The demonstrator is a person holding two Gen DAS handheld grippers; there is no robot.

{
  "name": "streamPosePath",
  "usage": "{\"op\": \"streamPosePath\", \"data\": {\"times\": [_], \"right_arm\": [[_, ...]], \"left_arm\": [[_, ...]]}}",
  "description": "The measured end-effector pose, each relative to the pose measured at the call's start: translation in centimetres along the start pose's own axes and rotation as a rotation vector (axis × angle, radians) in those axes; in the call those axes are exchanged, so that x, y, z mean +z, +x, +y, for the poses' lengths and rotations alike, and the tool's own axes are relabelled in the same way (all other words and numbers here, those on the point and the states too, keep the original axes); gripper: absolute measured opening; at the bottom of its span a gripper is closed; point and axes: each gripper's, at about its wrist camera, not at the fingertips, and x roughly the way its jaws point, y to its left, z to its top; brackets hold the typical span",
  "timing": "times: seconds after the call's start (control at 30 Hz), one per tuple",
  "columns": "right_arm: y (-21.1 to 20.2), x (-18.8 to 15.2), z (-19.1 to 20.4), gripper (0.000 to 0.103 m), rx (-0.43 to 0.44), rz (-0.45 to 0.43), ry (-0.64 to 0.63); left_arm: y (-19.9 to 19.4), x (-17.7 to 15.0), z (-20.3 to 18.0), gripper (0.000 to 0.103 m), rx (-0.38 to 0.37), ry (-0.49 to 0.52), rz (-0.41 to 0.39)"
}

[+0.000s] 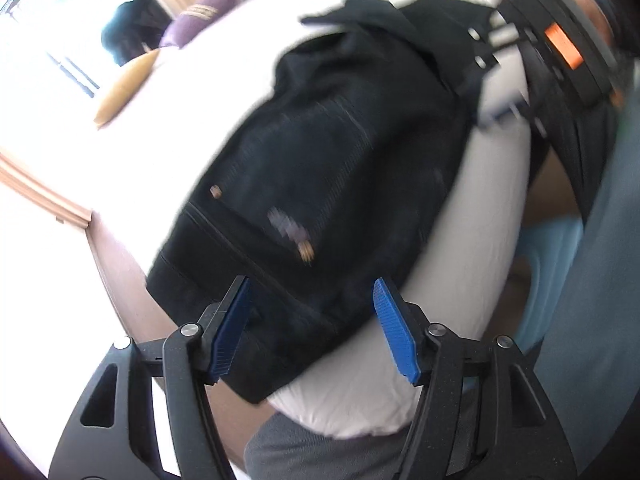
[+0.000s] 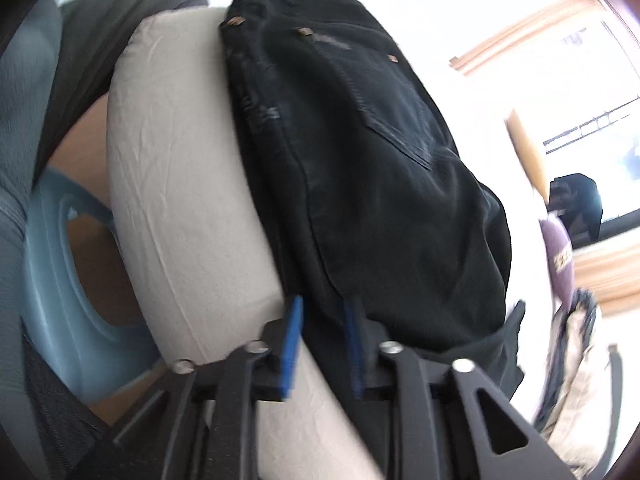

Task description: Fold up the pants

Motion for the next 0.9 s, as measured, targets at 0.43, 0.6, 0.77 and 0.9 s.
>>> {"op": "streamPosePath", "data": {"times": [0.43,0.6,0.77,0.9], "right_arm": [[-0.1,-7.5,-26.9,0.056,-0.063,-0.079,1.061],[6.5,-6.1,-33.3,0.056,-0.035,0.000,1.173],[13.0,-5.1,-36.9,0.056,-0.074,0.096,1.204],[17.3,-4.7,-38.7,0.056,-0.098,0.196,1.235]], "left_arm": [[10.2,14.2,-2.8,0.061,-0.215,-0.280,-0.092],[15.0,14.2,-3.9,0.057,-0.249,-0.341,0.009],[15.6,14.6,-4.0,0.057,-0.280,-0.356,0.010],[16.0,14.2,-3.5,0.057,-0.300,-0.366,0.000]]}}
